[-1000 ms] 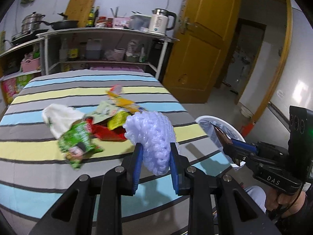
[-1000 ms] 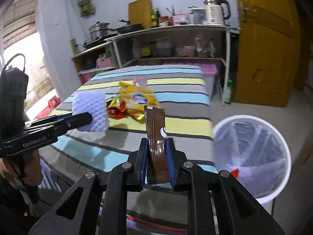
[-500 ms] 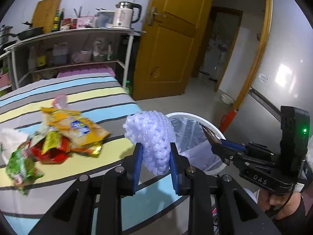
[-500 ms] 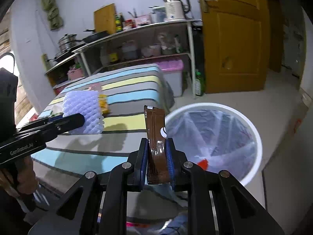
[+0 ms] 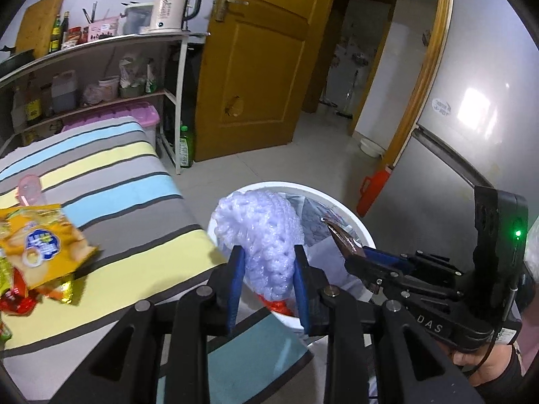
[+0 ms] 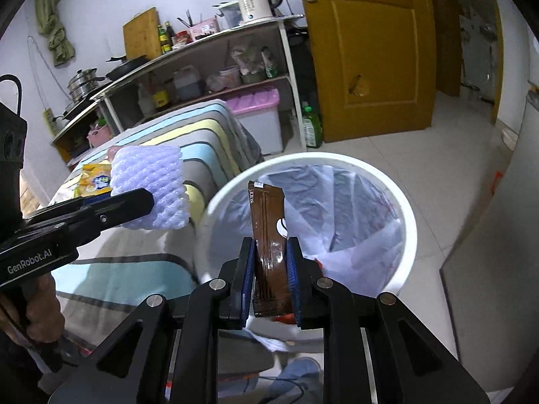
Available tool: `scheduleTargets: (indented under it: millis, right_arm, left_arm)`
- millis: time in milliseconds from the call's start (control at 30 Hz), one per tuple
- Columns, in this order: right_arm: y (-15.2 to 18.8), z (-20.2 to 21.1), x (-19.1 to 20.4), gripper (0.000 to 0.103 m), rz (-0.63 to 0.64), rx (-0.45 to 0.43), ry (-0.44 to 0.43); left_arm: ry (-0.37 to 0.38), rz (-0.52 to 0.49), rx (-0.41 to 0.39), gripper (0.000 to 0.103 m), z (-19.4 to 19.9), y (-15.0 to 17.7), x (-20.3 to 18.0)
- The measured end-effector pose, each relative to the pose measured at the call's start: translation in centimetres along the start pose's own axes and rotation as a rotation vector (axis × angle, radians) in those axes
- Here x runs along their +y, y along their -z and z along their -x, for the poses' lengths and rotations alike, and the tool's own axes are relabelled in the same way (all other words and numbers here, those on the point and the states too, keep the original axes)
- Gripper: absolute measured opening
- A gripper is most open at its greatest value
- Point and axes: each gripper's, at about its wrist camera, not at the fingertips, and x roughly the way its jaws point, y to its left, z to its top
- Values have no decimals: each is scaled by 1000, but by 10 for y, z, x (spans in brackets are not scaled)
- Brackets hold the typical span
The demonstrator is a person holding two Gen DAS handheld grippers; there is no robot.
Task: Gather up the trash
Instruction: 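Carry sponge and brown wrapper to the bin and open both tools, then move both tools back over the table toward the snack bags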
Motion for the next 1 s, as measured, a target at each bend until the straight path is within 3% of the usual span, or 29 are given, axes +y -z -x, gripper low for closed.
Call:
scheduleTargets:
  millis: [233, 433, 733, 1000]
  right_arm:
    - [1, -15, -18, 22, -37, 28, 33]
    - [3, -21, -21, 44, -50, 41, 41]
    - [0, -2, -17, 45, -46, -6, 42]
    - [-2, 27, 12, 45, 0, -82, 10]
  left_arm:
    - [-15, 22, 44, 38, -23, 0, 1]
    - [-16, 49, 66, 46, -29, 2, 6]
    - [-12, 61, 42, 48, -20, 2, 10]
    - [-34, 68, -22, 48, 17, 10, 19]
